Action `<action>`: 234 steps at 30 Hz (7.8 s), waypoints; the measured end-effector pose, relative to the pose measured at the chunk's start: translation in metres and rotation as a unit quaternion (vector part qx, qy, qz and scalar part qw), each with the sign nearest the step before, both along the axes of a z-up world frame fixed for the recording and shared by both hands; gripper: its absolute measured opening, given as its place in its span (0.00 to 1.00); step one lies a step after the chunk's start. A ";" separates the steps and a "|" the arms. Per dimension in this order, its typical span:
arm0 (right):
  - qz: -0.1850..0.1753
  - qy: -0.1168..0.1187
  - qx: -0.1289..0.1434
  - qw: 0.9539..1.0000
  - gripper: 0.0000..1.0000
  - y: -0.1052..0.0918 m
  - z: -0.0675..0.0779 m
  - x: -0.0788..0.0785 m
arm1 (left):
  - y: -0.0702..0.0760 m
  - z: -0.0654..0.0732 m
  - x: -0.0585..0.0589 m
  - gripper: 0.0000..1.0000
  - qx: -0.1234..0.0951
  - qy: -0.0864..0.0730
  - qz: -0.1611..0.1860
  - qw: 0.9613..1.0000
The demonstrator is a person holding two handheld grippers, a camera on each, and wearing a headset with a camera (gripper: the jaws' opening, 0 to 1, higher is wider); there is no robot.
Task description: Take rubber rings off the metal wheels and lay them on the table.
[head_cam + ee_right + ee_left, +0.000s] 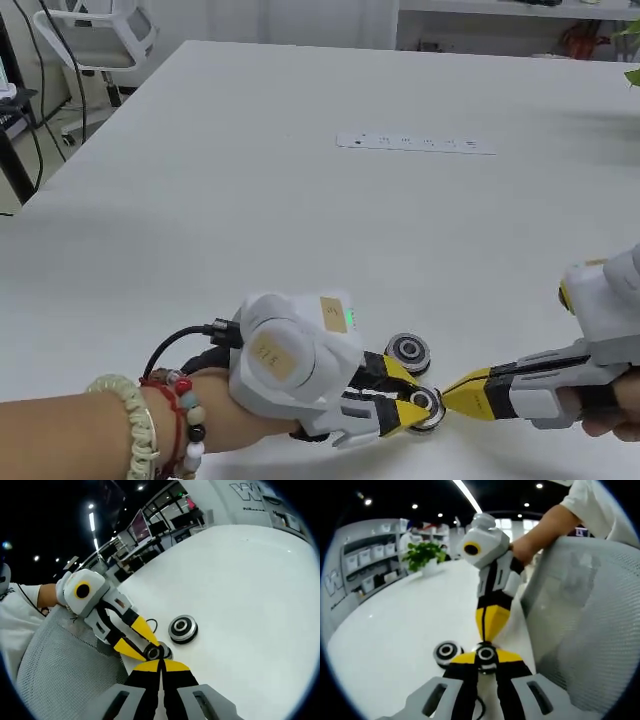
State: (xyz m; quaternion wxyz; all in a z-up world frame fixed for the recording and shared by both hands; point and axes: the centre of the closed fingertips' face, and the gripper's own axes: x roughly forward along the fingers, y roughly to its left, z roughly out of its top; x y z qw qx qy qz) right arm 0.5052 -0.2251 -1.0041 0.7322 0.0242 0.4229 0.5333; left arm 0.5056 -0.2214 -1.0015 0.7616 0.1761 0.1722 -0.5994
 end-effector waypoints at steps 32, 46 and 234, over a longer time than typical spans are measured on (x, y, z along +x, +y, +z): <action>0.009 -0.004 0.001 1.000 0.00 0.010 0.004 -0.004 | 0.000 0.000 -0.001 0.13 0.001 -0.005 -0.003 1.000; 0.005 -0.012 0.002 1.000 0.00 0.012 0.006 0.000 | -0.001 0.000 -0.001 0.13 -0.002 -0.004 -0.002 1.000; 0.013 -0.161 -0.029 0.986 0.14 -0.008 0.022 0.065 | 0.081 0.136 0.036 0.80 0.003 -0.071 0.067 0.995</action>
